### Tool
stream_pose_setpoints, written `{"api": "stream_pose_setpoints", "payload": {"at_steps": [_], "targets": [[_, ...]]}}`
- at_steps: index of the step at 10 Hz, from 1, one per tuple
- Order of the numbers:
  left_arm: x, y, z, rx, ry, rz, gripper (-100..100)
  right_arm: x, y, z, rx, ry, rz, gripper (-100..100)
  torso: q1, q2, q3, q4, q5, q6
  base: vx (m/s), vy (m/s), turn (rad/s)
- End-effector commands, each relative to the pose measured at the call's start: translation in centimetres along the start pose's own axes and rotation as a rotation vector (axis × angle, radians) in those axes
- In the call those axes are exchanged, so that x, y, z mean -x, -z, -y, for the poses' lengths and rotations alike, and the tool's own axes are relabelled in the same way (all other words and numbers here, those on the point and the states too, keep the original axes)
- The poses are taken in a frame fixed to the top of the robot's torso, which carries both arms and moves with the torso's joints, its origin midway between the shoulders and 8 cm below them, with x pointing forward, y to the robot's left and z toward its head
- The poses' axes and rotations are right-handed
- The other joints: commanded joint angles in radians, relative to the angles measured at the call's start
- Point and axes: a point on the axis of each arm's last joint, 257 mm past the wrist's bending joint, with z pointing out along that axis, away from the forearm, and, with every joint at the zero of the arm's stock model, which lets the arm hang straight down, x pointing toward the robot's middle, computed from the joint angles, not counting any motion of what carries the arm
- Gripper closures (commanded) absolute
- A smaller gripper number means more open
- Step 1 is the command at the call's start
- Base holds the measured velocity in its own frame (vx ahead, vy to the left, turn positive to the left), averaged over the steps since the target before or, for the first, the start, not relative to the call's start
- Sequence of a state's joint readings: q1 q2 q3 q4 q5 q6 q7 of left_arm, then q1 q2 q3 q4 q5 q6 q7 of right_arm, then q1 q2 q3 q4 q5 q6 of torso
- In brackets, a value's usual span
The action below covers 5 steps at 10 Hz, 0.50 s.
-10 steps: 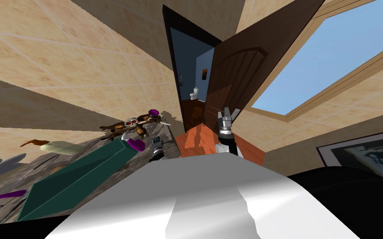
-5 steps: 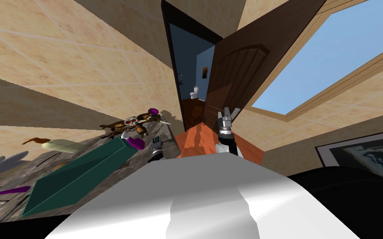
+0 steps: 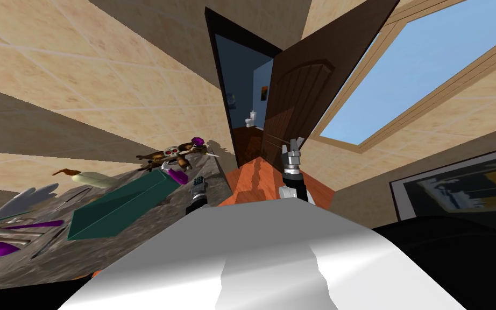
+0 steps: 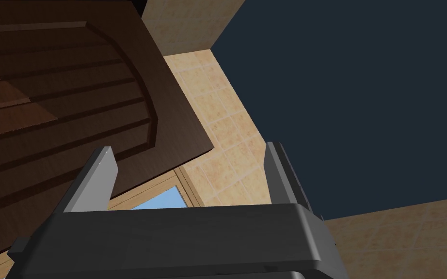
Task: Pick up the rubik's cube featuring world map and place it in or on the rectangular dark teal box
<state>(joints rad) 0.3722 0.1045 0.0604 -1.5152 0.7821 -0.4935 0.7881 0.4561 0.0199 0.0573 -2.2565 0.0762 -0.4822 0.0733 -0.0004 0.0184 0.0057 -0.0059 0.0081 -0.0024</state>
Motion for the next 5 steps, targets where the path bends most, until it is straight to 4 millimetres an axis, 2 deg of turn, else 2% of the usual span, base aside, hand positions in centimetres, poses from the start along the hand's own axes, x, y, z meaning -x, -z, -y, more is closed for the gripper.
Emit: {"api": "stream_pose_setpoints", "payload": {"at_steps": [1, 5], "targets": [[-0.9, -0.7, 1.1, -0.006, 0.026, -0.006, 100, 0.0, 0.0, 0.0, 0.000, 0.000, 0.000, 0, 0.000, 0.000, 0.000, 0.000, 0.000, 0.000, -0.196, -0.060, 0.001], [-3.7, -2.5, 3.6, -0.025, 0.116, -0.030, 100, 0.0, 0.0, 0.0, 0.000, 0.000, 0.000, 0, 0.004, -0.001, 0.000, 0.001, 0.001, -0.001, -0.184, -0.010, 0.007]]}}
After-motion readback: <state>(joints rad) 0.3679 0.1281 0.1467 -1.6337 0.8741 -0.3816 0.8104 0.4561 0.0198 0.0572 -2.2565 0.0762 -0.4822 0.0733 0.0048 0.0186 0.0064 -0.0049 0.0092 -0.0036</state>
